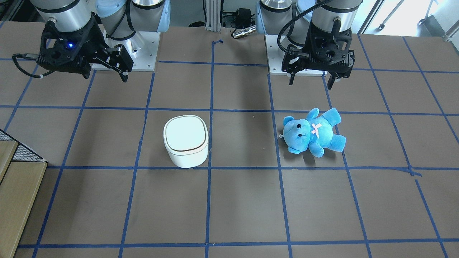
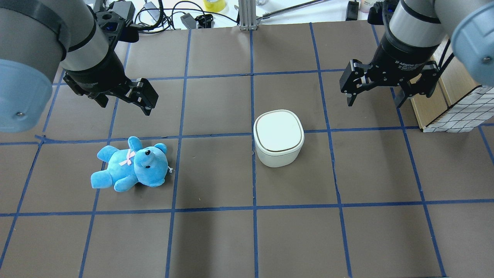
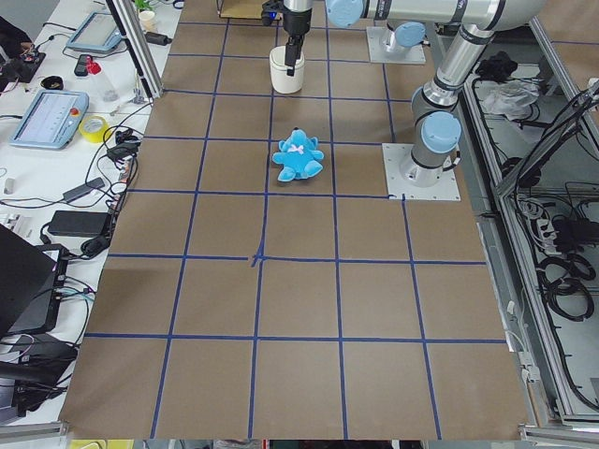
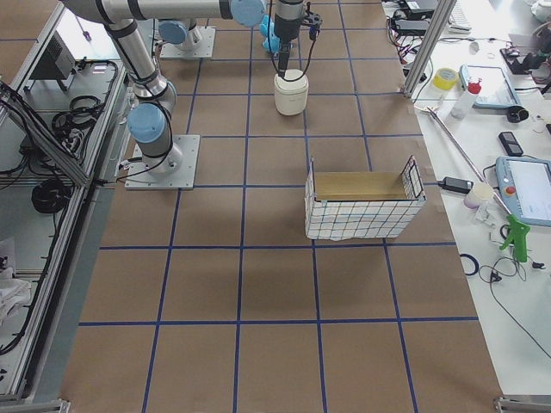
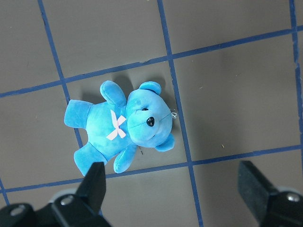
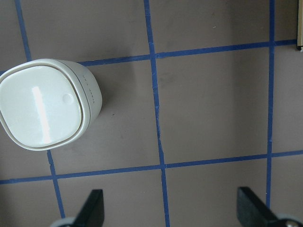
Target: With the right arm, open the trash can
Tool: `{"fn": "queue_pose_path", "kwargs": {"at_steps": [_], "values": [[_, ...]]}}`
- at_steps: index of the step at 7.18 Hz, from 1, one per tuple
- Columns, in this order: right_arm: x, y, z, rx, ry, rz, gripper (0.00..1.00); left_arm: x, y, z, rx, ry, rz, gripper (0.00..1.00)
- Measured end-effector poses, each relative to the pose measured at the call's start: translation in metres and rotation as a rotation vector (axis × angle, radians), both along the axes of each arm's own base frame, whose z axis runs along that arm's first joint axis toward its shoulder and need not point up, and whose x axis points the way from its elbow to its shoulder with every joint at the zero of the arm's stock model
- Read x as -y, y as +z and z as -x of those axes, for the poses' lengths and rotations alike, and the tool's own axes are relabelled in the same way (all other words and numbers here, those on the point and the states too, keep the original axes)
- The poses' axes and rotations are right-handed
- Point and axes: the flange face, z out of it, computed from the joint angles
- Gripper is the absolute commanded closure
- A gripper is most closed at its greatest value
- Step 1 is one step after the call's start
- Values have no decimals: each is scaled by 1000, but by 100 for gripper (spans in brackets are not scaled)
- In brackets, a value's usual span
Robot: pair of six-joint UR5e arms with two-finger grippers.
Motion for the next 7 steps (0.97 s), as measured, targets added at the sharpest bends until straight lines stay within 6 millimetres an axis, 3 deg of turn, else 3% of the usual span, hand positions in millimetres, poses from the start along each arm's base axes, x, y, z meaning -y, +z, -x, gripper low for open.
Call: {"fn": "queue_pose_path", "kwargs": {"at_steps": [2,4,5,6,7], "values": [[1,-1,-2,3,0,7,29,0,0,0,0,0,0,0],[7,-5,-3,5,-1,21,68,0,0,0,0,0,0,0],[9,-7,-4,7,-2,24,75,0,0,0,0,0,0,0],[11,-9,-5,8,-1,28,89,0,0,0,0,0,0,0],[15,-14,-7,18,0,22,98,0,0,0,1,0,0,0]]}}
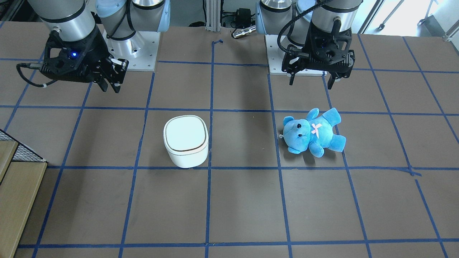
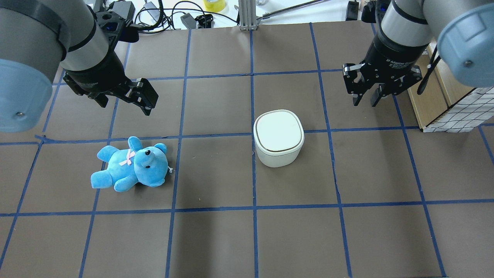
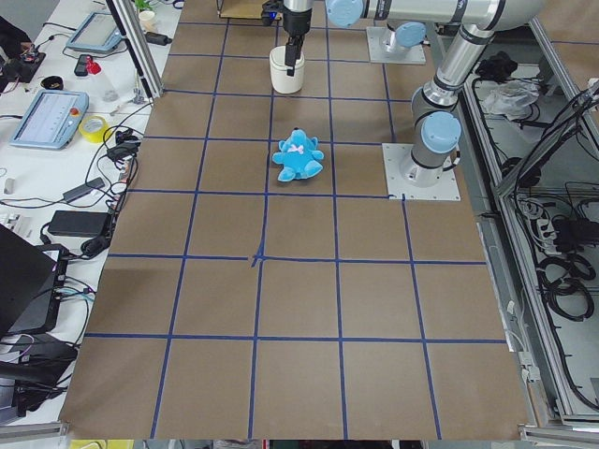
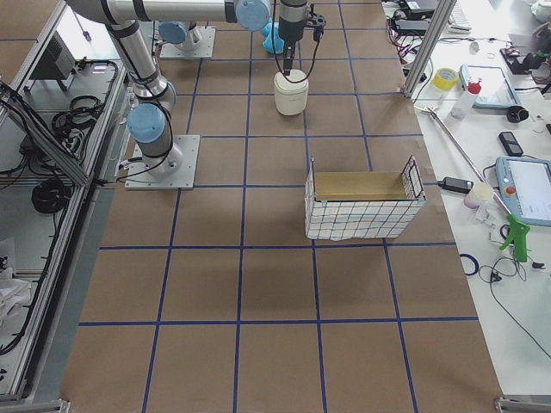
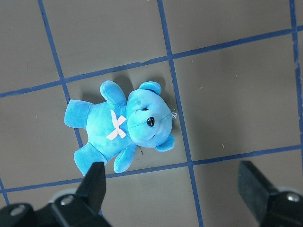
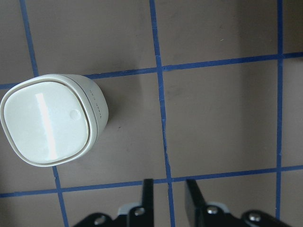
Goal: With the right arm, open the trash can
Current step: 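Move the right gripper over the white trash can's lid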
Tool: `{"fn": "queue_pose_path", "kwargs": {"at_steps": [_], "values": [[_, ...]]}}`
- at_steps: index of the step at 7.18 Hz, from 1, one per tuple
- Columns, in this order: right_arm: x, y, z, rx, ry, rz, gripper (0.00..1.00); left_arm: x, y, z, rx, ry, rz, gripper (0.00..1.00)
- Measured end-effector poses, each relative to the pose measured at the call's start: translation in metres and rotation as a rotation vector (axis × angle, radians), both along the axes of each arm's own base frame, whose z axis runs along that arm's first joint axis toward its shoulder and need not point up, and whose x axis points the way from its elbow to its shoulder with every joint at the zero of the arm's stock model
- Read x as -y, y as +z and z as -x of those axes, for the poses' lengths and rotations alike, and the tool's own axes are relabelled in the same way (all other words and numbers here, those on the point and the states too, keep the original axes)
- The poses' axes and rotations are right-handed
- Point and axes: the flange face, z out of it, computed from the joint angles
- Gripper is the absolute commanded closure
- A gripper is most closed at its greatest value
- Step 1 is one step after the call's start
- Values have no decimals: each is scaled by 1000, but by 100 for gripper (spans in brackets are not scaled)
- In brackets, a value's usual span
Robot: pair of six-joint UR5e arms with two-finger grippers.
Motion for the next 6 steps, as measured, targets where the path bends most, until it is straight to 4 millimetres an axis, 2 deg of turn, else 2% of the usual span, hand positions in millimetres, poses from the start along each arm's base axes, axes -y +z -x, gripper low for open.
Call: {"fn": "queue_pose_path", "kwargs": {"at_steps": [2,3,6], "values": [[12,-15,-9,50,-5,-16,100,0,0,0,0,0,0,0],[16,-23,-19,63,5,-16,100,0,0,0,-1,0,0,0],[31,-55,-78,60,0,12,100,0,0,0,-1,0,0,0]]}}
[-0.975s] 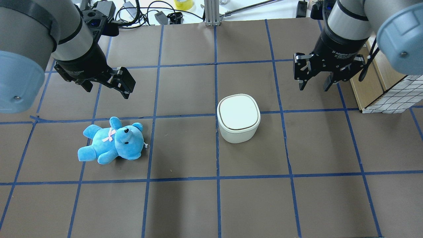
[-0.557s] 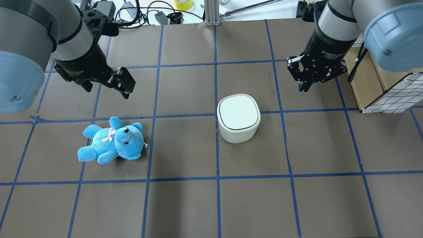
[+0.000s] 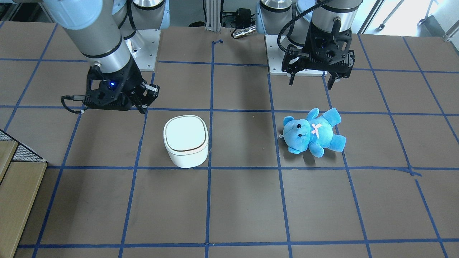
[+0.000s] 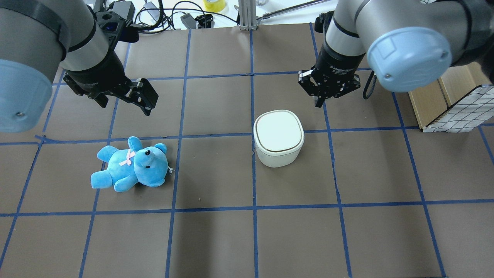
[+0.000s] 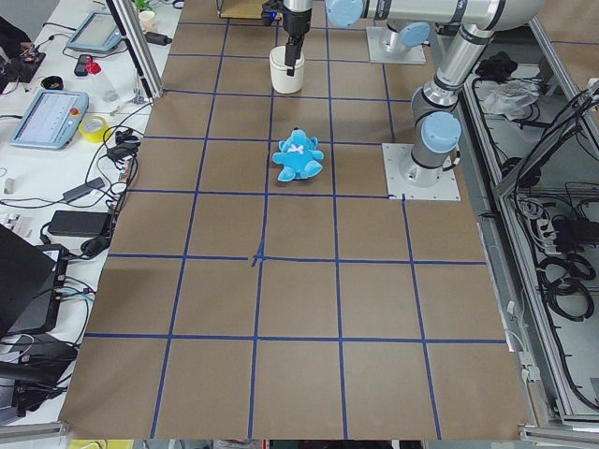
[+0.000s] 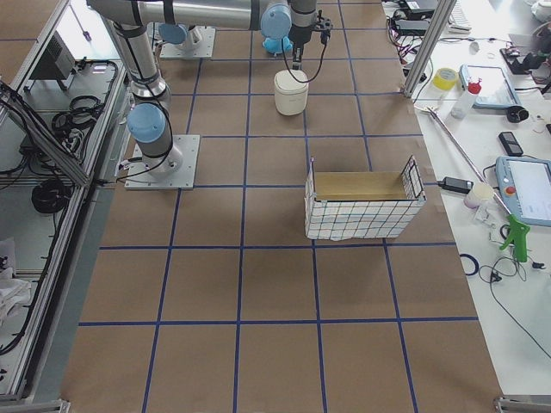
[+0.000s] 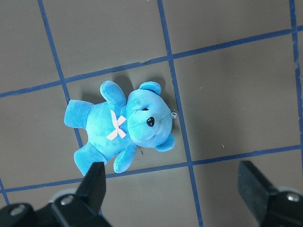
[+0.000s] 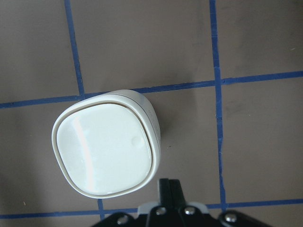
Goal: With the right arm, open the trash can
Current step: 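Move the right gripper over the white trash can's lid, then lower the right gripper onto the lid's edge and press it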
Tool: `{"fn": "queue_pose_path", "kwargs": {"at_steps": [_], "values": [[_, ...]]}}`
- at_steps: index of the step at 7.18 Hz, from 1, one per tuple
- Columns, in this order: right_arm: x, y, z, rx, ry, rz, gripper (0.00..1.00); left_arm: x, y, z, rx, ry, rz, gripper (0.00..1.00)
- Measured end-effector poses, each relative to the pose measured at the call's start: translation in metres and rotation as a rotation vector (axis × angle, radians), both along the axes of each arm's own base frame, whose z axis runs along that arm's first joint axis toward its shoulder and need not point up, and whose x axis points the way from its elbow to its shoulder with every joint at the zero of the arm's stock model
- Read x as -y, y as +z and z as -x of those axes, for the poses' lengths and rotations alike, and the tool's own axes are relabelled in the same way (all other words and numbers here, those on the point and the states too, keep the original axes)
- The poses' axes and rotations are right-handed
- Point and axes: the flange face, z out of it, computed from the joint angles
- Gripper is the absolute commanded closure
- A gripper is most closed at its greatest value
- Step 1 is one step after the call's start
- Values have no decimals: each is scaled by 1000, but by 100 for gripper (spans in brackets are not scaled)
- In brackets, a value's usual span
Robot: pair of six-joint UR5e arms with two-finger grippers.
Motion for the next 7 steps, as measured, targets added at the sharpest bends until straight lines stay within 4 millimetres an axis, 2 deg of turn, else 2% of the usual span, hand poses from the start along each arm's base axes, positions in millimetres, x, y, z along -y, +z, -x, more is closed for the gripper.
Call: {"fn": "queue_pose_path", "kwargs": {"at_steps": [2,4,7], "values": [[5,-30,-23,-3,22,5,100,0,0,0,0,0,0,0],[1,-60,-28,-2,33,15,100,0,0,0,0,0,0,0],[-1,-82,-28,-4,39,4,100,0,0,0,0,0,0,0]]}}
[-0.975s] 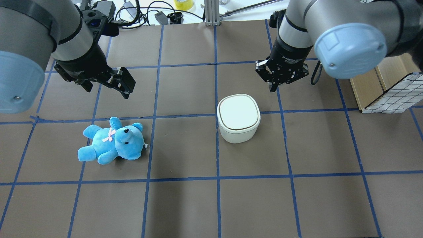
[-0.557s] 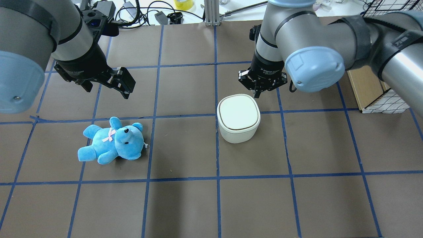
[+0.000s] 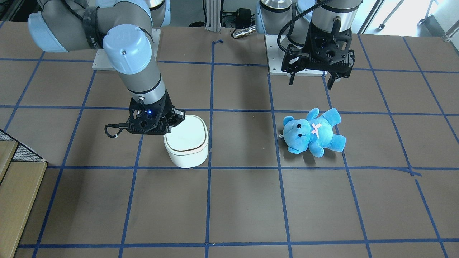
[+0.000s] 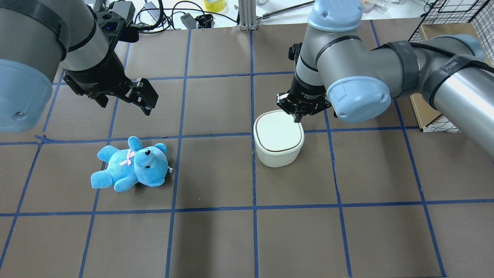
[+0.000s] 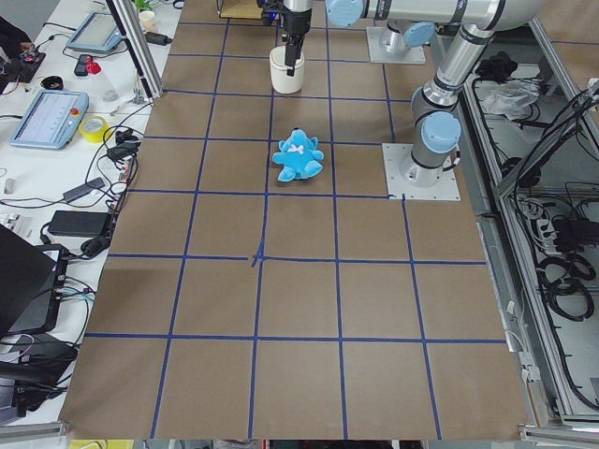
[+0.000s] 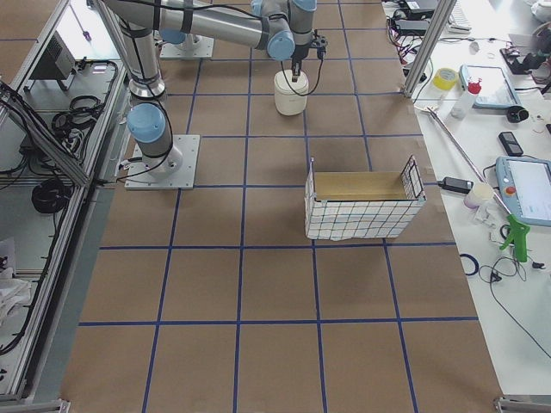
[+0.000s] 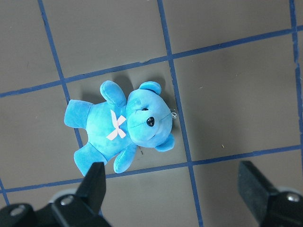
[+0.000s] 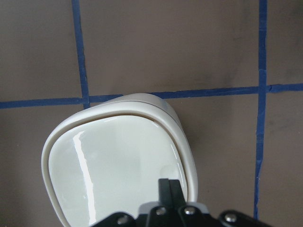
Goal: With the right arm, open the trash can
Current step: 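Lower the right gripper onto the lid's edge and press it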
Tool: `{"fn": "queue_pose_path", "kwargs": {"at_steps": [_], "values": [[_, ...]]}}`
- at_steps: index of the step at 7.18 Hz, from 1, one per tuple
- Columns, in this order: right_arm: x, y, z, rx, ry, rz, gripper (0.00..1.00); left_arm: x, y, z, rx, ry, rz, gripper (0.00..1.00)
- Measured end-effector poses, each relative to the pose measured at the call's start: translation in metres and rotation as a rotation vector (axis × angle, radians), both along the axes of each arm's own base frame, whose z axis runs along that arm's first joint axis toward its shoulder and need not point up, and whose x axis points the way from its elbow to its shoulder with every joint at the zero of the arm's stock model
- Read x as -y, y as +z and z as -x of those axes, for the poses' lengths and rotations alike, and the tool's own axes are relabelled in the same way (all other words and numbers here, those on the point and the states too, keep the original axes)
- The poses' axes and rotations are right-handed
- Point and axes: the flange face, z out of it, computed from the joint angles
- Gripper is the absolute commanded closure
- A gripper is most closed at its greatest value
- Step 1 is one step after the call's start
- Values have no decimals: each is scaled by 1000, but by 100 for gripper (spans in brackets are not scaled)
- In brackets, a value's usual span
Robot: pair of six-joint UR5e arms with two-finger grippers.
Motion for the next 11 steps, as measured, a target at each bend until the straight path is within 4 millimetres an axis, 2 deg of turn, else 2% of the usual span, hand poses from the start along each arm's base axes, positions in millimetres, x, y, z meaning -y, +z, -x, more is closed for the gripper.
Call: {"fn": "queue_pose_path", "kwargs": {"at_steps": [11], "values": [[0,-26,-1,1,1,-46,100,0,0,0,0,0,0,0]]}}
